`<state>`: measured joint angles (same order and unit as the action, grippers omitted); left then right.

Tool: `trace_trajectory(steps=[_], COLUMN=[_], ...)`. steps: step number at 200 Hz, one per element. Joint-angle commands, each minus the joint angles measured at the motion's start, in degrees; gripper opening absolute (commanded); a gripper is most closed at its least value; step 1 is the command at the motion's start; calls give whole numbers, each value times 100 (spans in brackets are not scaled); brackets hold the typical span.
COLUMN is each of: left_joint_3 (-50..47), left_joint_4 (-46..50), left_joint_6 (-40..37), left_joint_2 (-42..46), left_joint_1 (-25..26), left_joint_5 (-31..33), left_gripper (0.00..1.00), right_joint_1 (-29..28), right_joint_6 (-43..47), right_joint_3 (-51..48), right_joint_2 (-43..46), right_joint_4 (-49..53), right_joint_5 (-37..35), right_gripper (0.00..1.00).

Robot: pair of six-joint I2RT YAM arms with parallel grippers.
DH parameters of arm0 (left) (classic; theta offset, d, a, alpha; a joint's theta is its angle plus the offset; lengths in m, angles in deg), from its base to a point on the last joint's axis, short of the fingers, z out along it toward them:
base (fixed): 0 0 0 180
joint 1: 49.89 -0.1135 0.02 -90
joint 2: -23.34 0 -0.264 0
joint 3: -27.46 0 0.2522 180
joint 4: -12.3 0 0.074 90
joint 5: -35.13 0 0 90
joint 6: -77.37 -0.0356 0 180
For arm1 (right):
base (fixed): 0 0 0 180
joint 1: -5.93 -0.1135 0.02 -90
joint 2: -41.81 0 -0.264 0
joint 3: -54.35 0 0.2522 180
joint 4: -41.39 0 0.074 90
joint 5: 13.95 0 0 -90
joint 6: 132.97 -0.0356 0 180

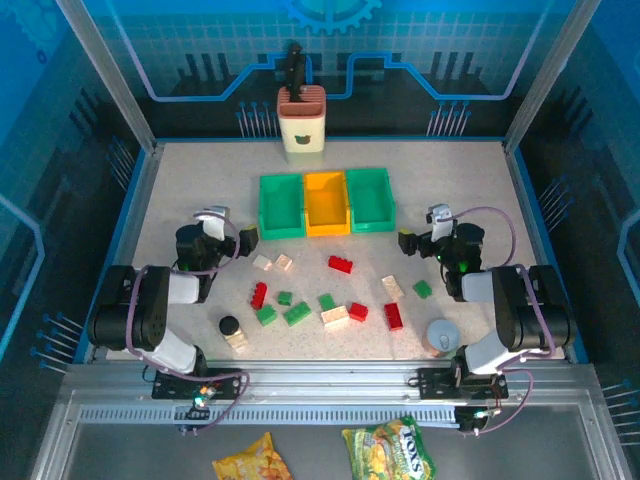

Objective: Sort the legos into containers by color
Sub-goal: Pick up the lego from the bottom-right of the table.

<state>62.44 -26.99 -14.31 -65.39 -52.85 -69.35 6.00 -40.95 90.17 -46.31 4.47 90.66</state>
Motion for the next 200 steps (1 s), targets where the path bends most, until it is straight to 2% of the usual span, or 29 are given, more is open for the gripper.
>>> trace_trajectory(steps=[1, 105, 128, 200], left_joint_3=[-68, -73, -11, -16], left_joint_4=[-218, -218, -130, -143], left_joint_6=[-96, -93, 39, 37], left_joint_2=[5, 4, -5, -14], left_joint_1=[-47, -48, -47, -47], left_joint_5=[-179, -169, 267, 271], left_gripper=[99, 99, 99, 99], right_joint_1=[1, 30, 29, 28], right_joint_6=[98, 71, 75, 73], right_joint_3=[-44, -36, -36, -36], right_joint_2=[15, 5, 5, 5], right_joint_4=[-223, -223, -223, -223], right_joint_5=[75, 103, 103, 103], right_gripper=[100, 100, 100, 100])
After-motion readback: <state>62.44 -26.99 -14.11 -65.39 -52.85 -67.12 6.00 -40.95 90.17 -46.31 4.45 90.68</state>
